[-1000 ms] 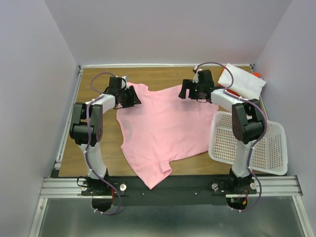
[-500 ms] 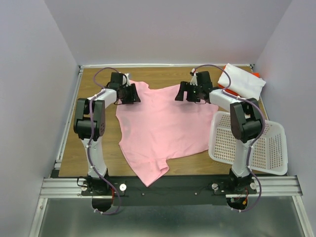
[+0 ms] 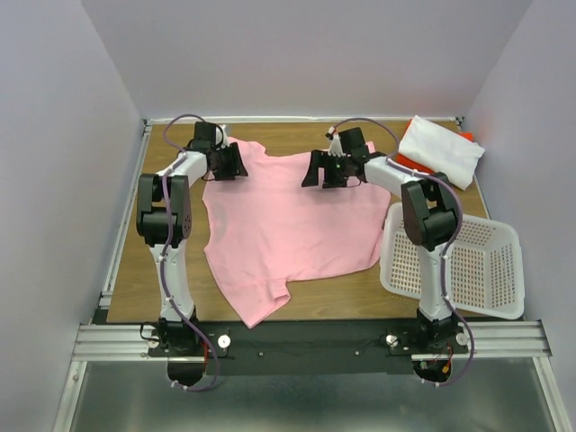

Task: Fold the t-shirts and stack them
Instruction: Flatten the tshirt out

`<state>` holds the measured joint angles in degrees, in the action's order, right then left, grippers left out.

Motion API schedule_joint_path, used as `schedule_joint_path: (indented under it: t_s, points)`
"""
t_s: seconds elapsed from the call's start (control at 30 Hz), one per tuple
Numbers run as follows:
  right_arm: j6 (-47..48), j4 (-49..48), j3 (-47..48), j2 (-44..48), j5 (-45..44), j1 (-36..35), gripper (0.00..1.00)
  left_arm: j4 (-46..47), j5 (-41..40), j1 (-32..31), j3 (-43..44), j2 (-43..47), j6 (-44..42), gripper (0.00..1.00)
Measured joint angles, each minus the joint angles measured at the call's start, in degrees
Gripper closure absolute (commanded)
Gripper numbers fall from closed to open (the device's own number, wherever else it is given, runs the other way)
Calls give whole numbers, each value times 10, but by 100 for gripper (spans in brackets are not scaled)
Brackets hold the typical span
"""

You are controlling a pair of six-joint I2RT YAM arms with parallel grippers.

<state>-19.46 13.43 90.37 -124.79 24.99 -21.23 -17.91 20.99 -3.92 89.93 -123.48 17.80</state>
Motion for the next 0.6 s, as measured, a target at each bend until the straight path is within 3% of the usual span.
schedule_joint_path:
  t_s: [0.37,0.6]
  points:
    - [16,92,151,-81,34,-11,5,-49,-3,32,110,-61,-7,40]
    - [39,139,207,-82,30,-11,5,-88,-22,32,154,-71,-20,40]
